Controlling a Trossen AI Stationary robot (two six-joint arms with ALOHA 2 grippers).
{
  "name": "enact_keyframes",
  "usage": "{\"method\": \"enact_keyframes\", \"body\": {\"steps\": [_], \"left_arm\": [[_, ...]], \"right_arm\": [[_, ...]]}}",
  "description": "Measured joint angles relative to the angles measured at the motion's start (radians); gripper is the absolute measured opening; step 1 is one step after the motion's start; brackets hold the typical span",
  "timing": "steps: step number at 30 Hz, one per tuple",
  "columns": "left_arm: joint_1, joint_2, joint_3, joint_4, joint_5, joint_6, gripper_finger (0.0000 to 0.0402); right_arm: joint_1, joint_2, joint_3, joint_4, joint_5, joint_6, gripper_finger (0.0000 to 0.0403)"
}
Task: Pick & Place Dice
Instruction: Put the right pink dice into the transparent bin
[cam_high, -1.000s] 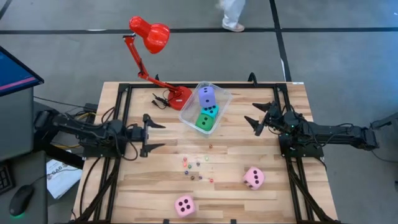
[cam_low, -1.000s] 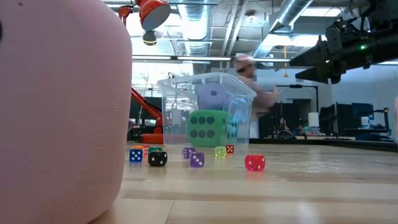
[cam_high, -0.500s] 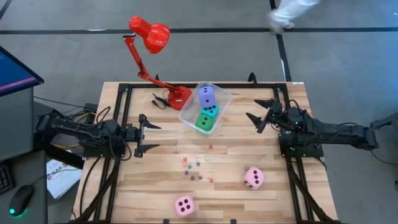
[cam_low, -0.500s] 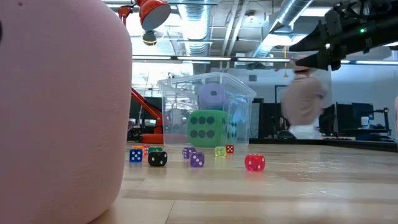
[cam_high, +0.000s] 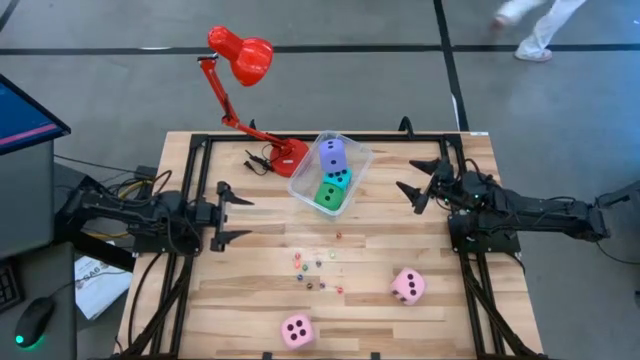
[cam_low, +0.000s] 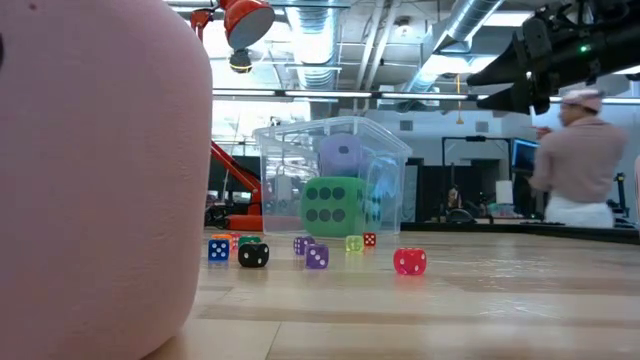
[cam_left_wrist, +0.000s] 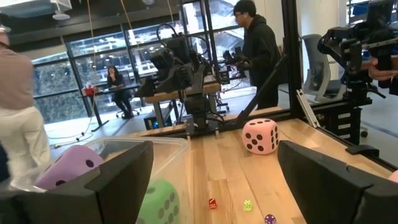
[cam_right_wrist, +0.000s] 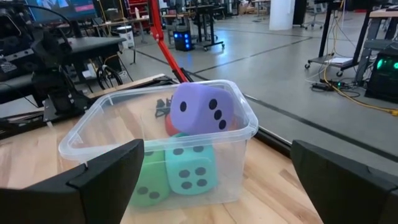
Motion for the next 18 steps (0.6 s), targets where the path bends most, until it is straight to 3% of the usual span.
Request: {"method": "enact_keyframes", "body": {"steps": [18], "left_arm": [[0.000, -0.128, 0.000, -0.049, 0.001, 0.003, 0.0333]], "right_arm": [[0.000, 0.000, 0.001, -0.024, 0.000, 0.000, 0.0400]]}}
